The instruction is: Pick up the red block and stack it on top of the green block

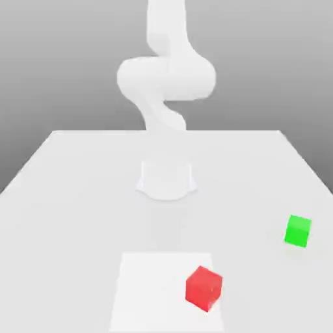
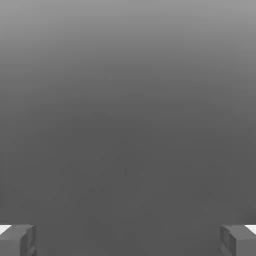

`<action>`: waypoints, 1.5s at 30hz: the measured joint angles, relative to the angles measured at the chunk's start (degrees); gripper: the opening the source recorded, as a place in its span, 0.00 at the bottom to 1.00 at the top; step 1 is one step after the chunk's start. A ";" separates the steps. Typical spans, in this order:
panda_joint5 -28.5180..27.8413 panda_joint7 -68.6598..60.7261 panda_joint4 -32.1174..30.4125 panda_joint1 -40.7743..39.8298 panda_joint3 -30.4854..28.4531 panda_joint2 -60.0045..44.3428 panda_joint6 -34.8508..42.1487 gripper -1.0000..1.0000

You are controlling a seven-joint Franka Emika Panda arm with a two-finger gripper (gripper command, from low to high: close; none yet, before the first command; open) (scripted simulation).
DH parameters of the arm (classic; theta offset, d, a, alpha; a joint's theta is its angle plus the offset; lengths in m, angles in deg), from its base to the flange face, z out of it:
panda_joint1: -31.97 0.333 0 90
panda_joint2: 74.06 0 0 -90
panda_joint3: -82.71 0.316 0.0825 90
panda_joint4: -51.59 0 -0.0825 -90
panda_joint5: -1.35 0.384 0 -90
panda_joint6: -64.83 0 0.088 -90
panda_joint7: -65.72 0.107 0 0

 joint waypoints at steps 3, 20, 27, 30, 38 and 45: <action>0.76 -6.00 -2.29 3.01 -1.77 -6.56 -3.09 0.50; 3.13 -37.09 -14.71 12.46 -3.97 -41.86 -19.87 0.50; 3.24 -41.77 -15.26 11.33 -2.23 -56.16 -30.18 0.50; 3.66 -42.10 -15.00 10.97 -1.78 -57.99 -31.70 0.00; 2.42 -41.23 -15.70 11.49 -2.56 -53.40 -27.78 0.00; 2.49 -31.55 -17.76 16.74 0.40 -45.37 -21.68 0.00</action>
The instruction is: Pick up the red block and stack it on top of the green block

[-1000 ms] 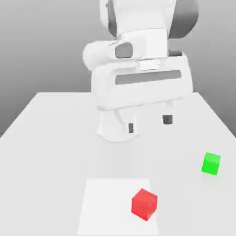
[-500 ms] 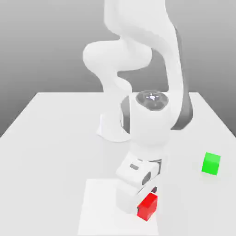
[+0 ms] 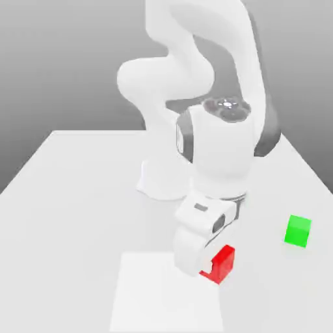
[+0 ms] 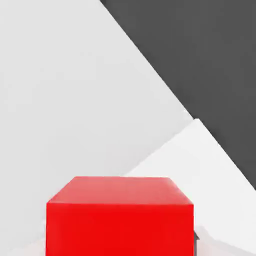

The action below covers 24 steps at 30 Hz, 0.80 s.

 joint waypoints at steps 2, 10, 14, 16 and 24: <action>0.60 4.43 -0.57 3.14 1.32 1.03 0.46 0.00; 1.29 23.68 -2.84 13.11 7.27 5.17 2.12 0.00; 0.78 33.93 -3.99 18.32 9.61 7.20 2.89 0.00; 0.27 39.23 -4.57 20.46 11.13 8.19 3.30 0.00; -6.26 51.06 -4.92 23.26 11.36 -0.69 -5.76 0.00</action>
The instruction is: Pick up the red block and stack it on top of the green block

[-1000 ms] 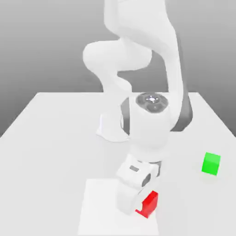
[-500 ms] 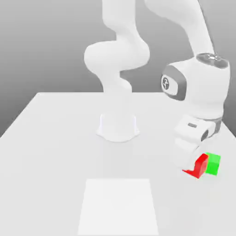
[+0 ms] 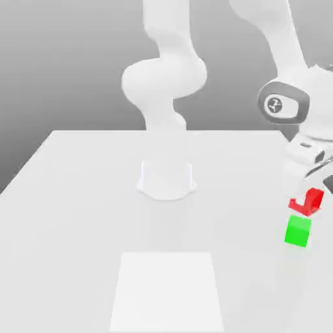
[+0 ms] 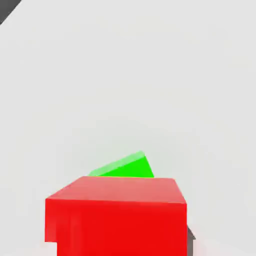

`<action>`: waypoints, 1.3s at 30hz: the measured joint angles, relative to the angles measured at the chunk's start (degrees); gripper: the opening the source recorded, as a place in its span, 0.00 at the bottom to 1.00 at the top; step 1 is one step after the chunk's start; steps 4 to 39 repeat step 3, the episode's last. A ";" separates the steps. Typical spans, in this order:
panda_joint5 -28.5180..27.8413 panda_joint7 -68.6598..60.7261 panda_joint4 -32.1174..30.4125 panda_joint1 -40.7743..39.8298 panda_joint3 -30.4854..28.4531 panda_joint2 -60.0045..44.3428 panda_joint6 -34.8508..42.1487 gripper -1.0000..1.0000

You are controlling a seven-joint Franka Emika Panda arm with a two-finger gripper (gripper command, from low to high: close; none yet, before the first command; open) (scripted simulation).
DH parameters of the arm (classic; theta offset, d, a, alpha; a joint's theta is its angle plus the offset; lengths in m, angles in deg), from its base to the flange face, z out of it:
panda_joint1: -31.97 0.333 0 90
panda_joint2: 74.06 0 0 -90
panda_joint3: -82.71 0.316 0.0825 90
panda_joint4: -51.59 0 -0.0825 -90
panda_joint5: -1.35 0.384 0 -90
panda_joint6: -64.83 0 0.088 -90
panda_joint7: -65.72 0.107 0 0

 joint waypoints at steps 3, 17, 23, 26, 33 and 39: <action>-0.97 0.72 0.06 0.34 -0.48 -1.64 -1.54 1.00; -0.97 0.72 0.06 0.34 -0.48 -1.64 -1.54 1.00; -0.97 0.72 0.06 0.34 -0.48 -1.64 -1.54 1.00; -0.97 0.72 0.06 0.34 -0.48 -1.64 -1.54 1.00; -0.97 0.72 0.06 0.34 -0.48 -1.64 -1.54 1.00; -0.97 0.72 0.06 0.34 -0.48 -1.64 -1.54 1.00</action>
